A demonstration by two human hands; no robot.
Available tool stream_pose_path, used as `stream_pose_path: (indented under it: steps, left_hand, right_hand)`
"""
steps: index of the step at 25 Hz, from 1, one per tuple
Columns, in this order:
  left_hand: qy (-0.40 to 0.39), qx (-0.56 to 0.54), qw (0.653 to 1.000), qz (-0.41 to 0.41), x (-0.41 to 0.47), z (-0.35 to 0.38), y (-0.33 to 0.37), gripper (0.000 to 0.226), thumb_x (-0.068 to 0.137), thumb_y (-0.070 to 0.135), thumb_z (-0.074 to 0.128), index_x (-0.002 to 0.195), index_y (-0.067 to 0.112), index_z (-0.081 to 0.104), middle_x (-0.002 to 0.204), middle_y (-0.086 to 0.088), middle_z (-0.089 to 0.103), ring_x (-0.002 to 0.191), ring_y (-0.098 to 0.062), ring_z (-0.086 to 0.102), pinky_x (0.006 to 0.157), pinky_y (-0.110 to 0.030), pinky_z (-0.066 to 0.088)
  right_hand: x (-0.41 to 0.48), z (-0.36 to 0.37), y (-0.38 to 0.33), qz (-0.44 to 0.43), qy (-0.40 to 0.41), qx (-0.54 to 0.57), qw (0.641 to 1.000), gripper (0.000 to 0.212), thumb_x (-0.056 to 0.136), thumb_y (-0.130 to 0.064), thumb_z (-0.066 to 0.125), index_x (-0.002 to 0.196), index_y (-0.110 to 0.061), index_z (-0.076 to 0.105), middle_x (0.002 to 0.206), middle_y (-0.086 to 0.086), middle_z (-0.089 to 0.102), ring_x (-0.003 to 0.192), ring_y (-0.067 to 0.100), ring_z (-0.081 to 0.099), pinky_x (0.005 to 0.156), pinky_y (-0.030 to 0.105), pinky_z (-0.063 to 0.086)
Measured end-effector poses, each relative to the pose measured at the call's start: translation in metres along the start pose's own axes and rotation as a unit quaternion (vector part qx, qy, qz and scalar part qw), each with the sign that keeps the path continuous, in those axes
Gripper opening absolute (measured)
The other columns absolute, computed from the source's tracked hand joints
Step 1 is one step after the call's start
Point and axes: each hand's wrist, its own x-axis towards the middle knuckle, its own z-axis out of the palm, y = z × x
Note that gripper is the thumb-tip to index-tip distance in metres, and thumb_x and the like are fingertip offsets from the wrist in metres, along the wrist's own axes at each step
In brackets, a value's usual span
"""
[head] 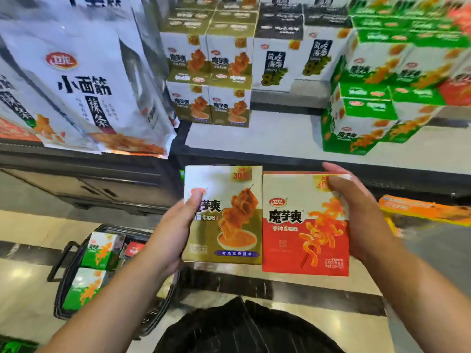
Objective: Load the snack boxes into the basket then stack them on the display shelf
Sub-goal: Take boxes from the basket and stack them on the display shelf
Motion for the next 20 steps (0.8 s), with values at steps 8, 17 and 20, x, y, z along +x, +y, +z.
stream_pose_path:
  steps: [8,17,20]
  left_hand:
    - [-0.059,-0.009,0.998,0.024,0.038,0.032,0.036,0.044,0.087,0.040,0.056,0.119,0.011,0.067,0.115,-0.013,0.072,0.099,-0.028,0.071,0.083,-0.040,0.058]
    - [-0.031,0.043,0.998,0.044,0.127,-0.003,0.088,0.045,0.078,0.045,0.065,0.114,0.019,0.066,0.102,-0.010,0.075,0.085,-0.029,0.072,0.073,-0.046,0.058]
    - [-0.021,0.055,0.998,0.036,0.163,-0.014,0.102,0.024,0.094,0.035,0.060,0.112,0.021,0.065,0.093,-0.007,0.076,0.077,-0.026,0.072,0.060,-0.038,0.057]
  right_hand:
    - [0.026,-0.017,-0.036,-0.031,-0.002,0.015,0.999,0.030,0.095,-0.031,0.053,0.123,-0.036,0.059,0.096,0.004,0.075,0.085,0.027,0.074,0.062,0.039,0.057]
    - [0.097,0.043,-0.053,-0.035,0.004,-0.005,0.999,0.042,0.073,-0.036,0.064,0.114,-0.040,0.064,0.102,0.005,0.073,0.087,0.026,0.072,0.067,0.041,0.057]
    - [0.120,0.058,-0.055,-0.031,0.010,-0.002,0.999,0.038,0.077,-0.035,0.060,0.115,-0.042,0.062,0.102,0.000,0.073,0.090,0.024,0.071,0.069,0.044,0.055]
